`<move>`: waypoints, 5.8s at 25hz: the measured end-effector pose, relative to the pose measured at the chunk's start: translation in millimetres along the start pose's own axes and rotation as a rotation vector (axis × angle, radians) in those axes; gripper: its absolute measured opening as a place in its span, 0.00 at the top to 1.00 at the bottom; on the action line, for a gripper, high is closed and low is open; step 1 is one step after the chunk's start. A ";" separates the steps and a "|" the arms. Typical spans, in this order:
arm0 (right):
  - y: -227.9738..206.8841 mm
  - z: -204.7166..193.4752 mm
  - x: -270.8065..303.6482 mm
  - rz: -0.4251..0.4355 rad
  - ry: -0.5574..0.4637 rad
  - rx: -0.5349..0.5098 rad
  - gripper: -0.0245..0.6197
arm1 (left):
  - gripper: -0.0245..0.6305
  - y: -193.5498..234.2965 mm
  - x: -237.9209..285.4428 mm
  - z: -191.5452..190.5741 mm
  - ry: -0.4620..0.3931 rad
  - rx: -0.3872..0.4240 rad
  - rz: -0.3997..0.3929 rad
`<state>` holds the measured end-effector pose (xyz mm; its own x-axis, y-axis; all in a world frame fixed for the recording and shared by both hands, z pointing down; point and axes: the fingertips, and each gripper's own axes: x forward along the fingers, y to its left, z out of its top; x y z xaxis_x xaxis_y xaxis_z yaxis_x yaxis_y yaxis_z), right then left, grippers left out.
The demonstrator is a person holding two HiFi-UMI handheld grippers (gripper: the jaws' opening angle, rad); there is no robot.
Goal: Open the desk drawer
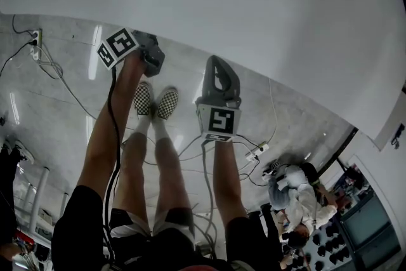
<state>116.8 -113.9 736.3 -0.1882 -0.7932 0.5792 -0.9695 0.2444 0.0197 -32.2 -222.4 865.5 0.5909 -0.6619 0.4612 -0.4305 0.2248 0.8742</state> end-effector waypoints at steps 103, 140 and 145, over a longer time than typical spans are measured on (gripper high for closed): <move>56.3 -6.1 -93.6 -0.027 0.009 -0.020 0.95 | 0.92 104.2 -185.3 -90.0 -0.037 -0.206 0.086; 68.7 79.9 -115.0 -0.006 0.019 -0.022 0.95 | 0.54 -10.0 -260.9 -69.9 0.204 0.188 0.181; 69.6 123.1 -134.1 -0.021 -0.011 -0.015 0.95 | 0.63 -67.7 -281.2 -32.2 0.157 0.349 0.181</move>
<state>55.2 -59.2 559.7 -0.1694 -0.8042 0.5697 -0.9707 0.2360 0.0445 -147.3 -28.4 681.5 0.5695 -0.5111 0.6438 -0.7262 0.0541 0.6854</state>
